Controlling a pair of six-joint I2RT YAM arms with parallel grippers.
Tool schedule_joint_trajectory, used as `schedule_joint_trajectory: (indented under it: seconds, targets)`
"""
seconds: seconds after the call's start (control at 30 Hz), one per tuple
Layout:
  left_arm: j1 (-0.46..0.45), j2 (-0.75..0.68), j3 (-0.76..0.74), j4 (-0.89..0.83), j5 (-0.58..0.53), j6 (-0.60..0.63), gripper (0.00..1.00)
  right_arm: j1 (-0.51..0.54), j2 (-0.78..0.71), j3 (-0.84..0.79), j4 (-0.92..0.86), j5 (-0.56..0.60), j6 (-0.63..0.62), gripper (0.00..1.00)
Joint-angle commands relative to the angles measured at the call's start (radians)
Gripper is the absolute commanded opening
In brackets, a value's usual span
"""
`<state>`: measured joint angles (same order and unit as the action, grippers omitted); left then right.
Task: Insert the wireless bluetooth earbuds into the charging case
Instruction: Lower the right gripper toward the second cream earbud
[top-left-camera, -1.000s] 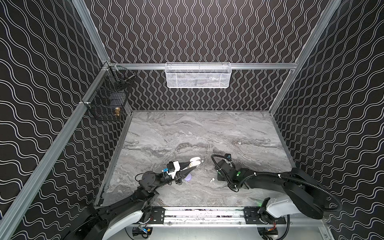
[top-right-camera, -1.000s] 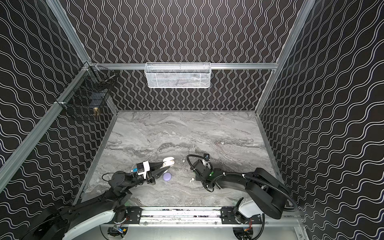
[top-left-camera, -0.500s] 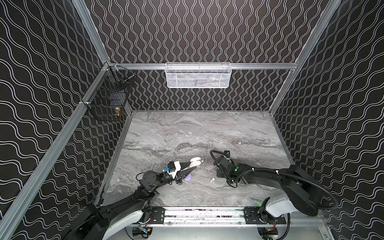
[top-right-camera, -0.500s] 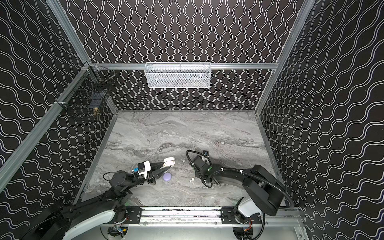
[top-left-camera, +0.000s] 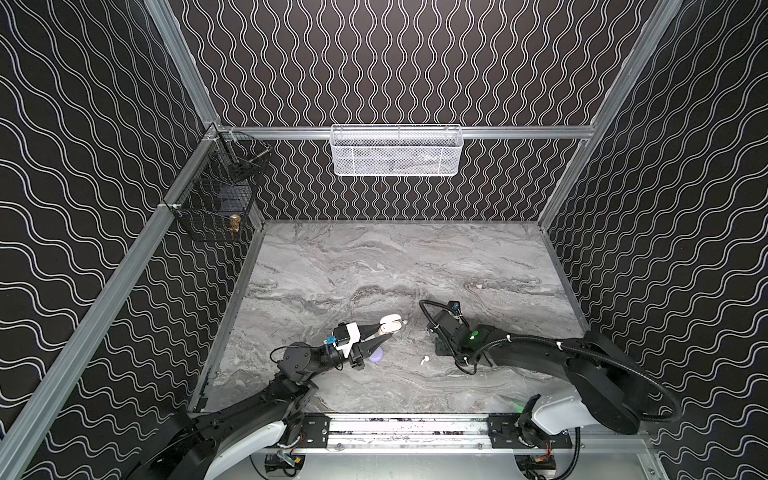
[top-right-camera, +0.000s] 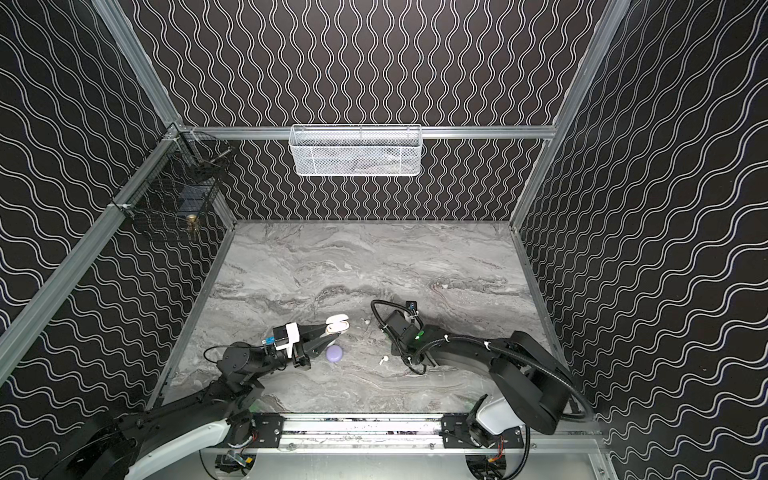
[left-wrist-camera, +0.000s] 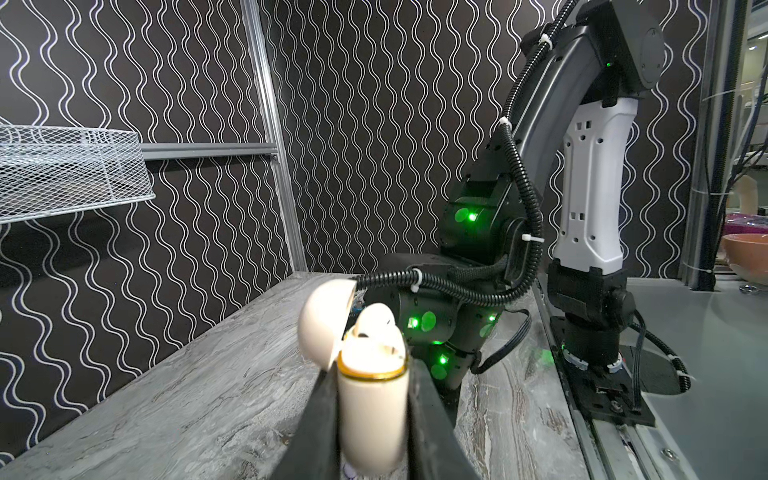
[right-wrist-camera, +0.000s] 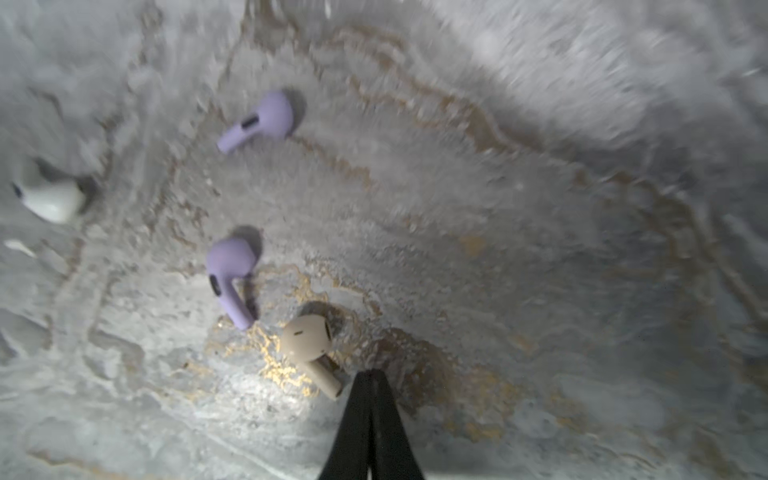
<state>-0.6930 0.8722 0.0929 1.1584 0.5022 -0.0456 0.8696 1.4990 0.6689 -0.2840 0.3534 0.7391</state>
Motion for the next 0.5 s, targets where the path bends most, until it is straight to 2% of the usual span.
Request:
schedule_joint_trajectory:
  seconds: [0.0,0.23,0.37,0.47]
  targets:
    - [0.000,-0.003,0.004,0.033,0.003,0.008,0.00,0.003,0.014,0.011,0.037,-0.055,-0.021,0.03]
    - [0.001,0.008,0.007,0.037,0.006,0.008,0.00,0.005,-0.023,-0.010,0.043,-0.075,-0.012,0.03]
    - [0.001,0.014,0.010,0.035,0.011,0.009,0.00,0.006,-0.055,-0.021,0.026,-0.050,-0.002,0.03]
    - [0.000,0.010,0.005,0.040,0.006,0.008,0.00,0.005,-0.089,-0.017,0.004,-0.033,-0.001,0.09]
